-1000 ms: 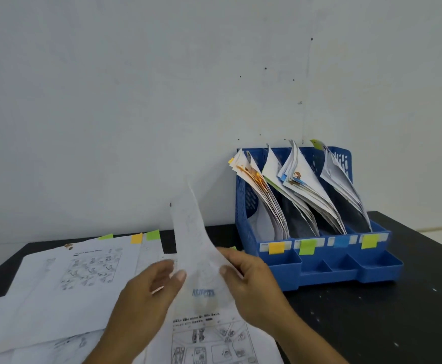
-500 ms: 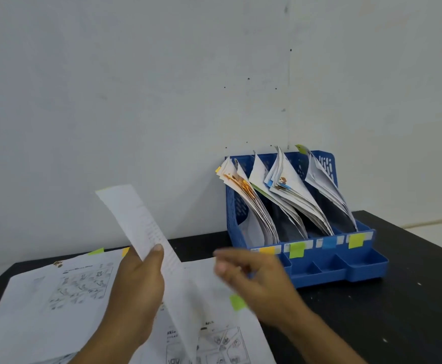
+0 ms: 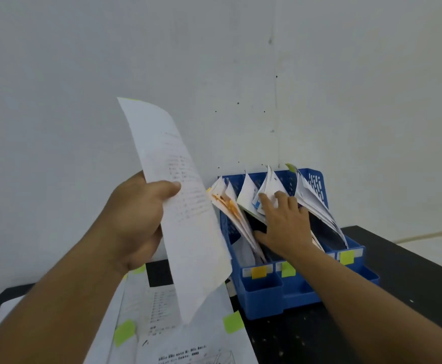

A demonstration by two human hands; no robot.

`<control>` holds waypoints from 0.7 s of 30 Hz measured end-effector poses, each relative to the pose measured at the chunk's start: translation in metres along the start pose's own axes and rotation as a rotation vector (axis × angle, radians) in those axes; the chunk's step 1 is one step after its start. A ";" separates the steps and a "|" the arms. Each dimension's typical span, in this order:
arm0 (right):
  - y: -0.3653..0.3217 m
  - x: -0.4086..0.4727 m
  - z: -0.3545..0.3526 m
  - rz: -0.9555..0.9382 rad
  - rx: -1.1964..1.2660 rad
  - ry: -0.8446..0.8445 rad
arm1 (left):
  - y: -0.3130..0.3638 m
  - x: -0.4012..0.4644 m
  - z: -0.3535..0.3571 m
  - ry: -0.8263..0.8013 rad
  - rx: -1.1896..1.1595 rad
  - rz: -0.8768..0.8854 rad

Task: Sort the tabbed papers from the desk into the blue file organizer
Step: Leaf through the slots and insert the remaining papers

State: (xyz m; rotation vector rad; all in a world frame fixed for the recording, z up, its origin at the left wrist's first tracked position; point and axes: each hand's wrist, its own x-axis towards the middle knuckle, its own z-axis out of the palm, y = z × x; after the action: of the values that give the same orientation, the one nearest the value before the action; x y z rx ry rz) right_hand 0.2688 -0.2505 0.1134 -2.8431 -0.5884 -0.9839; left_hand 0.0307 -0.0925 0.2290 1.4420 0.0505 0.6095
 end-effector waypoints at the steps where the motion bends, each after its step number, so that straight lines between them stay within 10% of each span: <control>1: 0.000 0.002 0.002 -0.007 0.007 0.015 | 0.004 0.002 0.003 -0.018 -0.004 0.003; 21: 0.047 0.036 -0.019 0.293 0.778 -0.027 | 0.021 0.037 0.078 -0.138 -0.065 0.017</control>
State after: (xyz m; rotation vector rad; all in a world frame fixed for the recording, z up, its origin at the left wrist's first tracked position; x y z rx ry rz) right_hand 0.3019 -0.2852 0.1528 -2.1602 -0.4122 -0.5080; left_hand 0.0850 -0.1473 0.2731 1.4188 -0.0899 0.5193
